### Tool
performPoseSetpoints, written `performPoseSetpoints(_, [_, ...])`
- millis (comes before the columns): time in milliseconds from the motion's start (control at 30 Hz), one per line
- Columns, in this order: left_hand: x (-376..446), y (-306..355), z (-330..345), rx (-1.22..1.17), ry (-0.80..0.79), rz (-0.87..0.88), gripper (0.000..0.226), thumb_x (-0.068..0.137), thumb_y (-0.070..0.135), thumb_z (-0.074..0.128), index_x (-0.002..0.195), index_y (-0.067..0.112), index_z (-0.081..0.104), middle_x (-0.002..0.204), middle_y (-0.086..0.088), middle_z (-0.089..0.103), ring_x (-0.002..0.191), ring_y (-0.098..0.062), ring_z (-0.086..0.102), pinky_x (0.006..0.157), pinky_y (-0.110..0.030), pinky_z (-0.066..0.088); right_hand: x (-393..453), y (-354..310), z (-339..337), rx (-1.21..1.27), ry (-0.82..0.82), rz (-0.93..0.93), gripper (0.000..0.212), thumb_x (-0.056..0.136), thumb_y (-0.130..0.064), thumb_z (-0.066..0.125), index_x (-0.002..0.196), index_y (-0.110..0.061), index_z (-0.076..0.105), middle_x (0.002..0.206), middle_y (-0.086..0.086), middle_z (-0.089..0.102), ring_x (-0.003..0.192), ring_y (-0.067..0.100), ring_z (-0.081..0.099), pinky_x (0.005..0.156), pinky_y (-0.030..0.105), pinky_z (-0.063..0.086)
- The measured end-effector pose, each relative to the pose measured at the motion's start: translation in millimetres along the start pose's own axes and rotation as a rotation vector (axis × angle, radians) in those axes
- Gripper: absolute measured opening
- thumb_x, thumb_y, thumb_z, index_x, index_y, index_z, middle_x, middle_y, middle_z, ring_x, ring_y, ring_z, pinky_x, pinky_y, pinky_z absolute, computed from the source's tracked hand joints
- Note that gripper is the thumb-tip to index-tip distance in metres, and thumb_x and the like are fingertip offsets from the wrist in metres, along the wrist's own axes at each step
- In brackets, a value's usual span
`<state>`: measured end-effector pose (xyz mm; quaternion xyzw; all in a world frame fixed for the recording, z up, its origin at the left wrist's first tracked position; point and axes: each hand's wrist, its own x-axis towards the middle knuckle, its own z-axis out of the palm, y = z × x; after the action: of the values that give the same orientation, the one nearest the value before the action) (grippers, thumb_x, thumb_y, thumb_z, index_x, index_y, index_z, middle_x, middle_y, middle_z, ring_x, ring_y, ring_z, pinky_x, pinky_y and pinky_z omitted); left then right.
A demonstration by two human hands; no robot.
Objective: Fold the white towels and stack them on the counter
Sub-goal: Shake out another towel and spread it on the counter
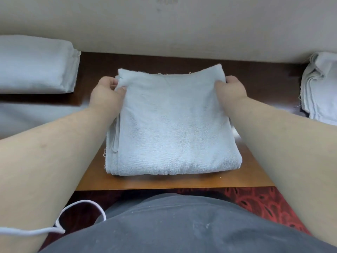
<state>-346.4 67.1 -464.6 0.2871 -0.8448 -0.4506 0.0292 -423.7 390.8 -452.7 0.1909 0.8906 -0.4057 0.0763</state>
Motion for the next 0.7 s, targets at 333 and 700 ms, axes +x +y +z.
performPoseSetpoints(333, [-10.4,10.0,5.9,0.579,-0.09,0.145,0.067,0.096,0.031,0.057,0.153,0.028,0.022,0.158,-0.007,0.027,0.139,-0.033,0.033,0.112,-0.045,0.031,-17.0,5.8,2.0,-0.272,0.039,-0.051,0.063,0.094,-0.033,0.055,0.151,-0.022,0.031,0.152,0.007,0.036,0.129,0.03,0.044,0.1,0.037,0.039])
performPoseSetpoints(700, [-143.5,-45.3,28.8,0.978,-0.524,0.597,0.081,0.083,0.075,-0.001,0.153,0.037,-0.014,0.162,0.003,-0.021,0.147,-0.019,-0.023,0.118,-0.043,-0.015,-128.7,90.0,5.8,-0.933,-0.434,-0.635,0.084,0.09,-0.074,0.009,0.157,-0.026,-0.011,0.165,-0.003,-0.019,0.15,0.016,-0.021,0.122,0.047,-0.009])
